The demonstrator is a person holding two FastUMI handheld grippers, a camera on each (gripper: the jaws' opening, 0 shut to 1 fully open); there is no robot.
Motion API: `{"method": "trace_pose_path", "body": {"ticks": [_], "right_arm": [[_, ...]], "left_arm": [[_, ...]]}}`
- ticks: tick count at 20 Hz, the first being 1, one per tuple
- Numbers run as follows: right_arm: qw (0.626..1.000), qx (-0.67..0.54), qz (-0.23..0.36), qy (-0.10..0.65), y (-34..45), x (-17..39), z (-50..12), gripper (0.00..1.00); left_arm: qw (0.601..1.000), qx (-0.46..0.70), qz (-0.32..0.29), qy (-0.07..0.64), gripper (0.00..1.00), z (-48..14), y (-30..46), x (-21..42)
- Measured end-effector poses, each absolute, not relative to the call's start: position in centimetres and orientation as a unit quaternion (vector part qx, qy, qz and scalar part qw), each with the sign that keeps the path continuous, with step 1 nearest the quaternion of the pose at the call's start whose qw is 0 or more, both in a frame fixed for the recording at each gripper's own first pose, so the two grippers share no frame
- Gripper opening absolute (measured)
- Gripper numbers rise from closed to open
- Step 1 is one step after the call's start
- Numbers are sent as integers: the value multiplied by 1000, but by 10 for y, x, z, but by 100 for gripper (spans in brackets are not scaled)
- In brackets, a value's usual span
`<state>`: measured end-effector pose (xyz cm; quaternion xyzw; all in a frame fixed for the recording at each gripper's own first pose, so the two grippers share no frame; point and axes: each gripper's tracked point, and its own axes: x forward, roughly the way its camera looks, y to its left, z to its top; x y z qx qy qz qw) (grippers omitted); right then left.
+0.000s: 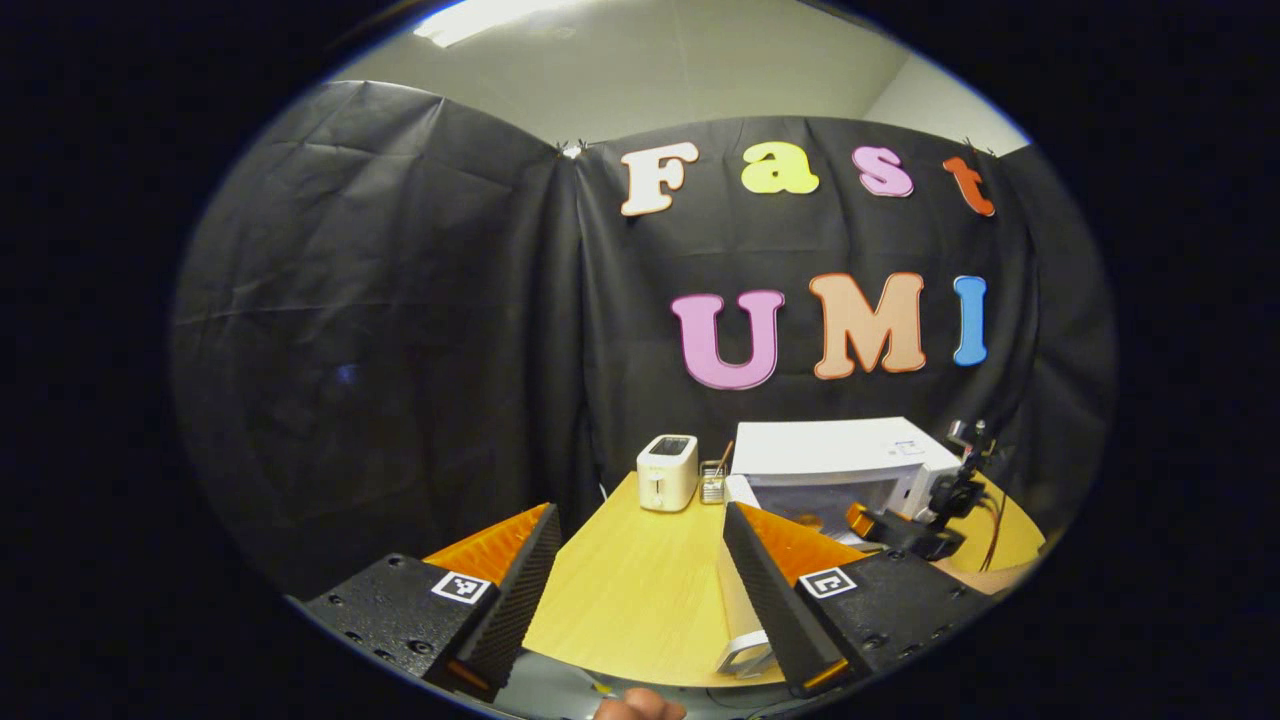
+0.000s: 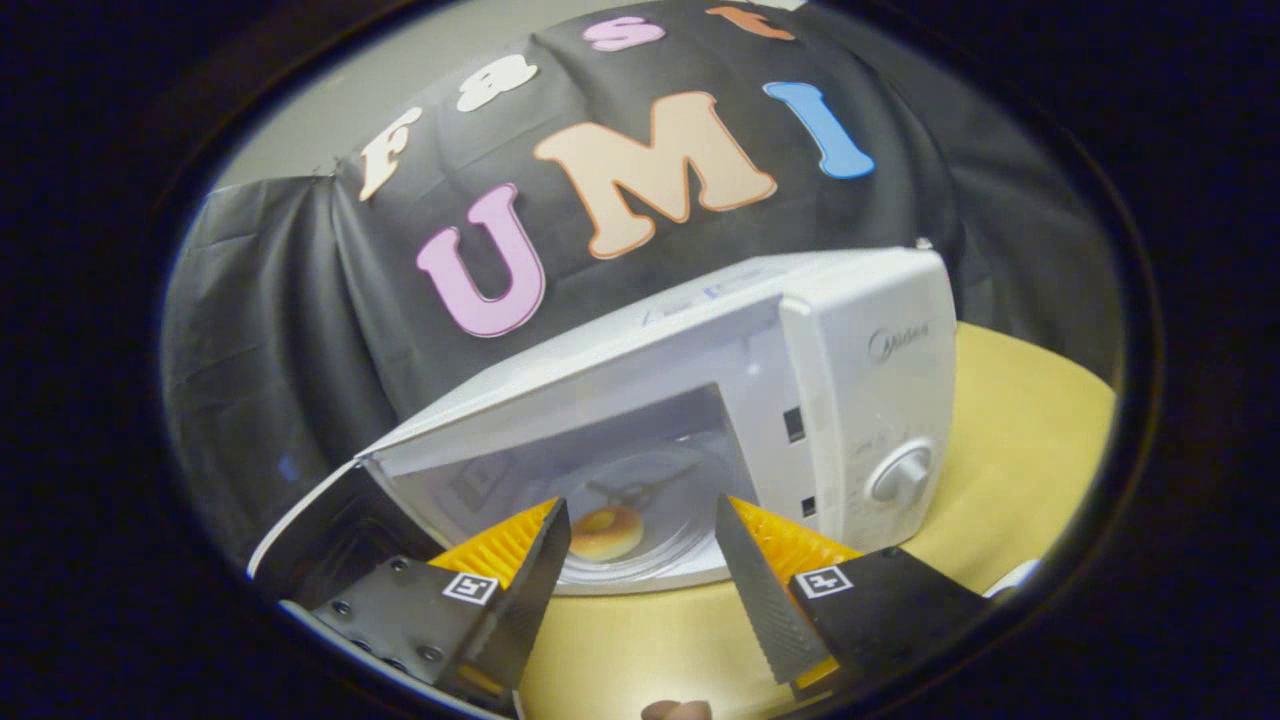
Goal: Open the microwave oven with the left hand, put the food in, and close the microwave oven.
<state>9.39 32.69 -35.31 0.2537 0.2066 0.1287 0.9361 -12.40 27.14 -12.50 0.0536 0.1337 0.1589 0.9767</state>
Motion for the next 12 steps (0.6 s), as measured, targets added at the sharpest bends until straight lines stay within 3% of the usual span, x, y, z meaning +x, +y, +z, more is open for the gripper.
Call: {"method": "trace_pose_path", "body": {"ticks": [2,3,7,9,10,12], "right_arm": [[942,238,145,186,310,88,-329,86],[946,226,149,181,300,86,-319,91],[953,199,162,159,263,80,-269,86],[957,198,161,135,245,83,-234,91],[959,198,160,121,236,86,-216,85],[960,204,159,105,219,93,-183,85]], "left_arm": [[973,53,163,151,97,-145,281,-120],[971,46,165,164,95,-158,284,-120],[965,-1,165,203,93,-205,281,-116],[960,-1,168,225,92,-229,284,-118],[958,1,167,234,92,-237,284,-119],[953,8,159,256,89,-258,279,-121]]}}
